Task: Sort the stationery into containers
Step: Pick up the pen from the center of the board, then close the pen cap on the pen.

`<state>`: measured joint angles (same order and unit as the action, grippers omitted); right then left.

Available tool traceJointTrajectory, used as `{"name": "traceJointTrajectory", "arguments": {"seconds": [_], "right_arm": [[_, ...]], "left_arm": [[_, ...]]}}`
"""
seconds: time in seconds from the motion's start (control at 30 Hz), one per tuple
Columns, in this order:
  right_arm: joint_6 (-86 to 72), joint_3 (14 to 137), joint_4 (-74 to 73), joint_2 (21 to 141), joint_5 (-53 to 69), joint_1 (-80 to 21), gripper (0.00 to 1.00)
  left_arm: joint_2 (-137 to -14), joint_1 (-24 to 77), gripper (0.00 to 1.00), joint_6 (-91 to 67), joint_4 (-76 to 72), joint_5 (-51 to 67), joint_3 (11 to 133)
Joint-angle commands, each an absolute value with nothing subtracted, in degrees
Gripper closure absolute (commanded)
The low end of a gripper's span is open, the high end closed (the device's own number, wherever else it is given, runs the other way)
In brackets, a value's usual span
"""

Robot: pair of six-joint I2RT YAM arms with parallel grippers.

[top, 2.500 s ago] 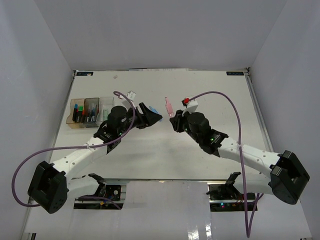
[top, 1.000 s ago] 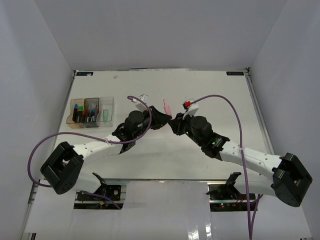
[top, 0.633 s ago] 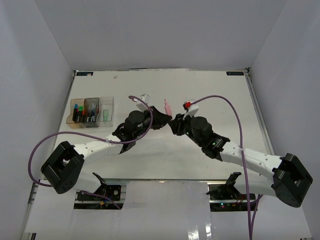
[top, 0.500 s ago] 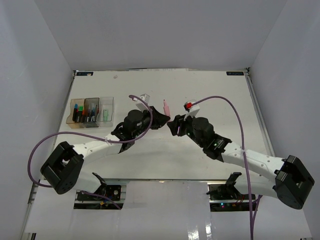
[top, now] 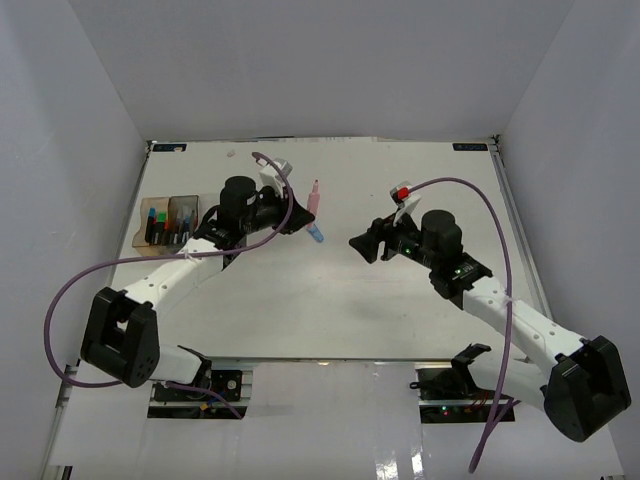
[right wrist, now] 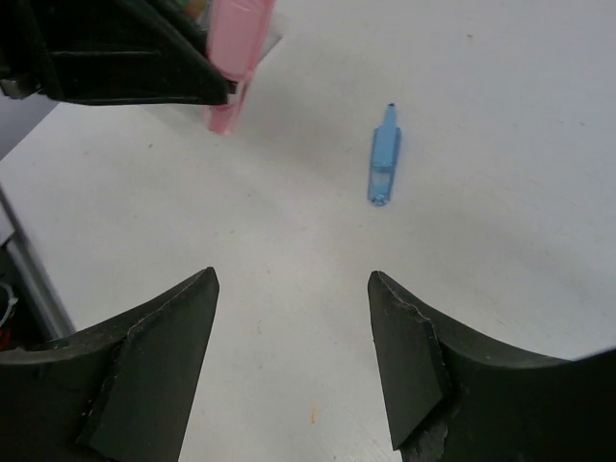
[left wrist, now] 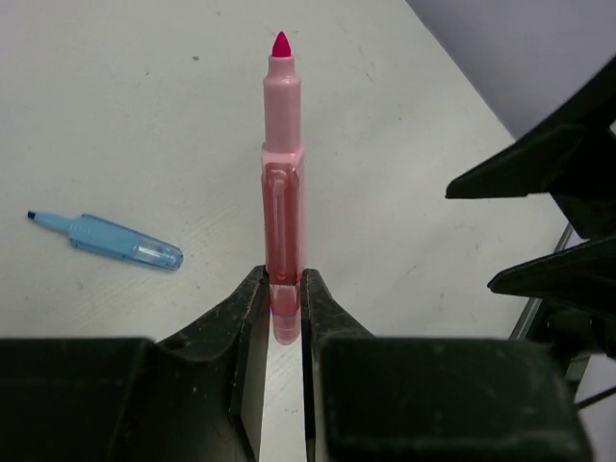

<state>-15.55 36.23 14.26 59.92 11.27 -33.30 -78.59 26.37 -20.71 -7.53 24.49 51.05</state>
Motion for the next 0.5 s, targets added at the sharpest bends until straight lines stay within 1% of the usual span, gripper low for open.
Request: {"name": "traceJointTrajectory", "arguments": {"seconds": [0.0, 0.1, 0.23, 0.47], "right_arm": [[-9.06, 44.02, 10.38, 61.34, 28.37, -32.17, 0.30], [-6.08, 48.58, 8.10, 63.10, 33.72, -32.17, 0.30], [-2.29, 53.87, 3.88, 65.47, 36.30, -32.08, 0.30], [-0.26, 58.36, 0.80, 69.34, 41.57, -31.90, 0.31]], "left_arm": [[-77.26, 26.54, 1.00, -6.59, 5.52, 35.32, 57.30], [-76.91, 26.63, 1.00, -0.36, 10.52, 40.59, 59.41], [-76.29, 26.54, 1.00, 7.89, 15.20, 44.20, 60.55], [-73.74, 26.63, 0.99, 12.65, 17.40, 49.74, 58.98]]}}
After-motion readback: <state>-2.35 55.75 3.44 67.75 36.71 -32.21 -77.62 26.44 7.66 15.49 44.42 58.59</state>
